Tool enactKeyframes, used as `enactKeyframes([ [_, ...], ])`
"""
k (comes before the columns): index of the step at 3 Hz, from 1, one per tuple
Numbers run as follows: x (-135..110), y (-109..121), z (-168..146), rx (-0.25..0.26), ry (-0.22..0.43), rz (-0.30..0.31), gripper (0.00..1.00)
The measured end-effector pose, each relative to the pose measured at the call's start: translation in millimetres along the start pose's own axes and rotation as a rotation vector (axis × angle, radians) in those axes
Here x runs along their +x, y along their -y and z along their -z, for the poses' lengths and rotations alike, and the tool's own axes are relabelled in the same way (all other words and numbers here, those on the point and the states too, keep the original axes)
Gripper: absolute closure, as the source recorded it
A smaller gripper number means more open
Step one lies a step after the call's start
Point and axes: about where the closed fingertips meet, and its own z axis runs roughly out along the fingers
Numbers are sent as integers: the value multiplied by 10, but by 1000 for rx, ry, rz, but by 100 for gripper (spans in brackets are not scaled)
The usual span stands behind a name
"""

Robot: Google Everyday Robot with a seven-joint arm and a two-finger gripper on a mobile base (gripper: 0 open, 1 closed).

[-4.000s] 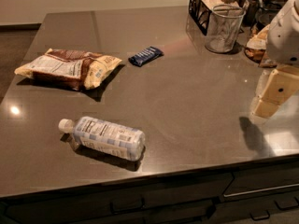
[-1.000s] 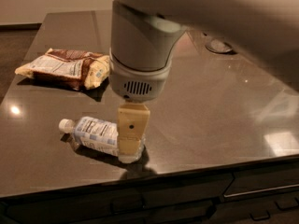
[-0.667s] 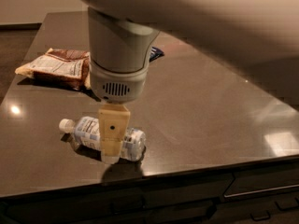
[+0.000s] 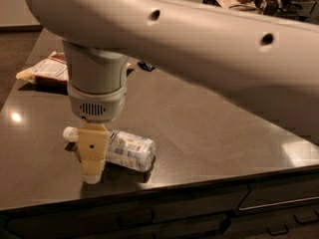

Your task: Place blue plastic bottle upright

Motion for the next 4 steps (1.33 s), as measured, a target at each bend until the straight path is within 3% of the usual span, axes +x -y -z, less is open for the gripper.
enactKeyframes([
  [1,-134,14,-200,-26,-28,-15,0],
  [2,-171,71,-319,-37,-57,-47,16],
  [3,-187,111,-348,-37,-76,-60,39],
  [4,-168,122,-325,-38,-48,-38,61],
])
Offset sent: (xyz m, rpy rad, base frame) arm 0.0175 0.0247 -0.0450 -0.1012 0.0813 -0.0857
